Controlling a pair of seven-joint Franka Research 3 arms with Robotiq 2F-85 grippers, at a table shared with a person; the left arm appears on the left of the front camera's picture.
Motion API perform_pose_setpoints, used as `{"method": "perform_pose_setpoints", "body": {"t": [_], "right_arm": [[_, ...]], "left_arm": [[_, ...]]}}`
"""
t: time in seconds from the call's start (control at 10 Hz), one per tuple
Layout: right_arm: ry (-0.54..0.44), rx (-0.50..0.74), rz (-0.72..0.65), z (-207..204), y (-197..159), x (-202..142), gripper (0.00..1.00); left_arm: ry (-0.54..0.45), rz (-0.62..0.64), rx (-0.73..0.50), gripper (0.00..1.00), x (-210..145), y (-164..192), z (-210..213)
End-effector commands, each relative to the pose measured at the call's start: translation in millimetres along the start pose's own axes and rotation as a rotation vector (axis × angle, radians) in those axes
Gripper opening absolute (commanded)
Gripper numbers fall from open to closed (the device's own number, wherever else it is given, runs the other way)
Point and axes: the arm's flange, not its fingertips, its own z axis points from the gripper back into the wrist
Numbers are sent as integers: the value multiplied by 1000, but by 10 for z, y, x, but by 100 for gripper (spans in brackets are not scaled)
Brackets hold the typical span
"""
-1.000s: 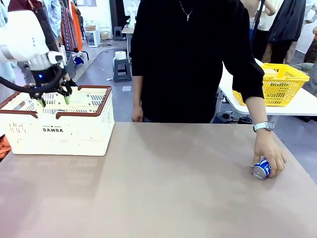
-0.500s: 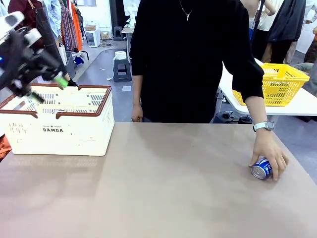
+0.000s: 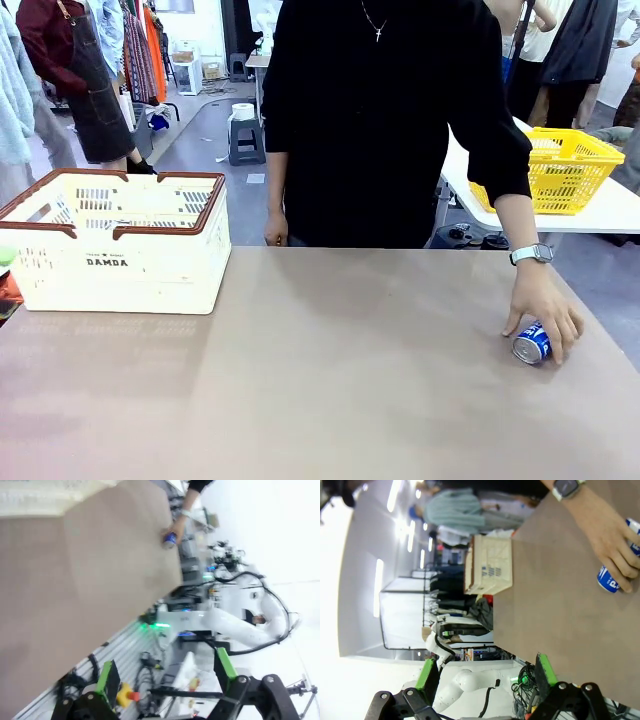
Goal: Place the drinks into the Shopping basket.
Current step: Pick up one drink and place it into the Shopping basket.
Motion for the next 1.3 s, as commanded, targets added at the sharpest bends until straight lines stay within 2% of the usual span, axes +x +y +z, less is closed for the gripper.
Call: {"method": "perform_pose_setpoints", "body": {"t": [0.0,1.2], "right_arm": [[-6,14,25,9,19,17,100],[-6,14,25,9,19,17,100]], "left_arm": [[-1,-35,100,100,52,-293,-161],[-1,-35,100,100,52,-293,-161]]}}
